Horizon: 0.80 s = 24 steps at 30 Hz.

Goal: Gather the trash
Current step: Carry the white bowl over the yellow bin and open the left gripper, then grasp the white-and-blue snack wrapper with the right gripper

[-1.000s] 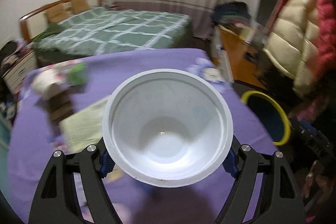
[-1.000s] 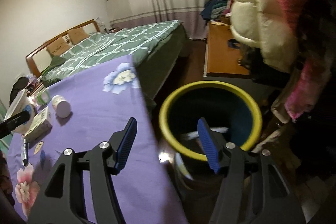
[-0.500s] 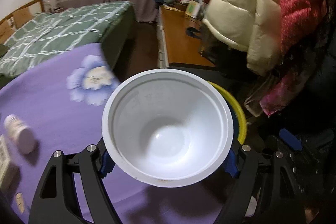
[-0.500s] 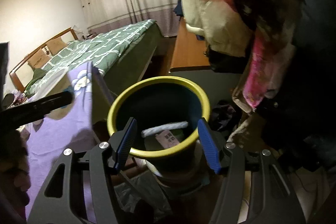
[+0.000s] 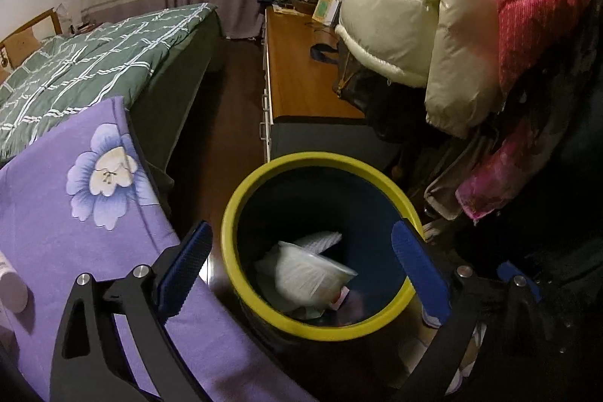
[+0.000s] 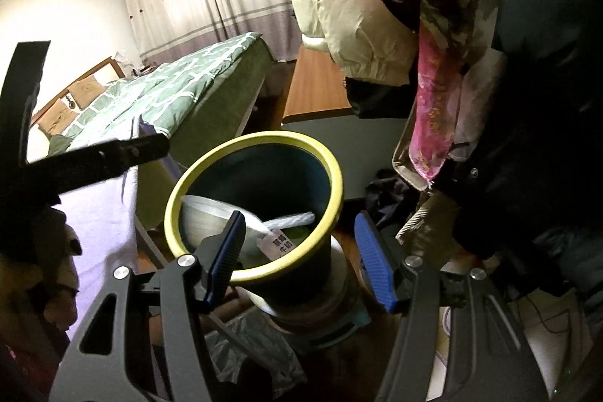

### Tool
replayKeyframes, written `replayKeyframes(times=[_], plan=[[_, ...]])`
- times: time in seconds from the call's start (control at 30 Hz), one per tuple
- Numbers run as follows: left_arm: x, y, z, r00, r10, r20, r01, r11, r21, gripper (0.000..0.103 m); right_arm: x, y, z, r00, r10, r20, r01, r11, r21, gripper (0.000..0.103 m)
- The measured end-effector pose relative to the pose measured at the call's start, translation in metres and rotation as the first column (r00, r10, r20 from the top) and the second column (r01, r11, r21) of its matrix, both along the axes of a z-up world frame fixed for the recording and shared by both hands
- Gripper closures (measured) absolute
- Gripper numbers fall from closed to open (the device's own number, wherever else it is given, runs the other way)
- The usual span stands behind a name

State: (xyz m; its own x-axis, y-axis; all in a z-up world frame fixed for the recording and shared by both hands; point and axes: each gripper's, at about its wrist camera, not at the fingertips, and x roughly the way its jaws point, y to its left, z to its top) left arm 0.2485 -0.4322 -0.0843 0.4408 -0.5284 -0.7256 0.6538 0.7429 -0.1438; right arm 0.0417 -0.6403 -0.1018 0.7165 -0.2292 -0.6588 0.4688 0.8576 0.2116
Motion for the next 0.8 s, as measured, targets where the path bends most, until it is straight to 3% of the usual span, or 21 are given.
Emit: replayKeyframes(times=[0.2, 0.4, 0.6, 0.8], plan=[[-0.009, 0.058, 0.027, 0.998, 0.055, 0.036, -0.053, 0.997, -0.055, 0.008, 0.006, 0.014, 0.004, 1.000, 0.026, 0.000, -0.026, 1.000, -0.013, 0.045], [-0.024, 0.142, 0.052, 0.979, 0.174, 0.101, -0.164, 0.981, -0.104, 0.006, 0.017, 0.037, 0.012, 0.997, 0.077, 0.011, -0.077, 0.997, -0.023, 0.045], [-0.036, 0.232, 0.065, 0.935, 0.323, 0.143, -0.305, 0.943, -0.137, 0.005, 0.034, 0.076, 0.013, 0.987, 0.162, 0.006, -0.162, 0.986, -0.027, 0.045], [-0.039, 0.324, 0.064, 0.866, 0.475, 0.158, -0.453, 0.878, -0.154, 0.005, 0.059, 0.129, 0.014, 0.961, 0.276, -0.007, -0.276, 0.961, -0.029, 0.045]])
